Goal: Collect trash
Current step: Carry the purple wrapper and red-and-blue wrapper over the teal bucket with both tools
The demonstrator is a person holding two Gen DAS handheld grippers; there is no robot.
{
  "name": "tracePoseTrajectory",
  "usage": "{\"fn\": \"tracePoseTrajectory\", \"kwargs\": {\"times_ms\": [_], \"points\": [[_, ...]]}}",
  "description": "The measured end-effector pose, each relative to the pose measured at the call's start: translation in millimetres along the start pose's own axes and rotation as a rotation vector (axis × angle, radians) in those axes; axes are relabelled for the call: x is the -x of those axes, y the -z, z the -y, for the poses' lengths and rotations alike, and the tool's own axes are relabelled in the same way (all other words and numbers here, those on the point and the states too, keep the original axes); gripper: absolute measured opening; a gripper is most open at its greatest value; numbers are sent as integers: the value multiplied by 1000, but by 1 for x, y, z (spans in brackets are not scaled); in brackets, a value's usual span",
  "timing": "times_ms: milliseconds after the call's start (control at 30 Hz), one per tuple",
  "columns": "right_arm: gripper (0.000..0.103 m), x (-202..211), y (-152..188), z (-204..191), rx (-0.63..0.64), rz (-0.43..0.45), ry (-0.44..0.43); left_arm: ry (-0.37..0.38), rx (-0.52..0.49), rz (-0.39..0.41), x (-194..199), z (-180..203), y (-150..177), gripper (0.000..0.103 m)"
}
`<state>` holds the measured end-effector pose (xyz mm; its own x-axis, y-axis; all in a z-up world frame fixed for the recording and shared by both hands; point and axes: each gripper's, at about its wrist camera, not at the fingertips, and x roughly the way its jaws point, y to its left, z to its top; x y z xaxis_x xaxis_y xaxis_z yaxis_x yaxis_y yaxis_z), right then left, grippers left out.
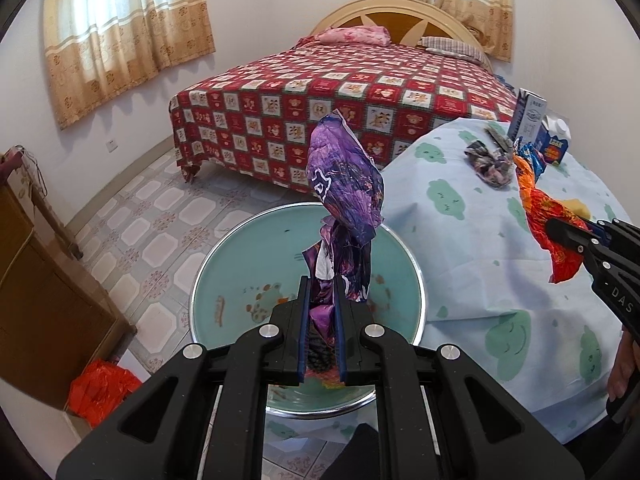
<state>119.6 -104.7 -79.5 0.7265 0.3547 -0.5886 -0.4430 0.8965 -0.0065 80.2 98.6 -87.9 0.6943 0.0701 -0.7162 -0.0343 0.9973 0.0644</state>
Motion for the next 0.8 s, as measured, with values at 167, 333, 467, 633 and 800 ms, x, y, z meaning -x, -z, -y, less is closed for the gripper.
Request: {"fn": "tracePoseTrajectory", "kwargs": {"times_ms": [167,333,467,633,800], "points": [[11,-5,-2,-15,30,-5,-17,-11,12,-6,-1,-10,4,10],[11,-10,-3,-28,55,-12,-29,-22,24,-7,-1,-19,6,10],[11,-12,-3,-35,70,-13,-41,-31,35,-12,-1,-27,10,10],[11,-14,-5,-42,85,-14,-52,-38,47,-18,0,-35,14,10],[11,-15,-7,-49,102,-12,-63,-45,55,-16,2,-40,16,10]]}}
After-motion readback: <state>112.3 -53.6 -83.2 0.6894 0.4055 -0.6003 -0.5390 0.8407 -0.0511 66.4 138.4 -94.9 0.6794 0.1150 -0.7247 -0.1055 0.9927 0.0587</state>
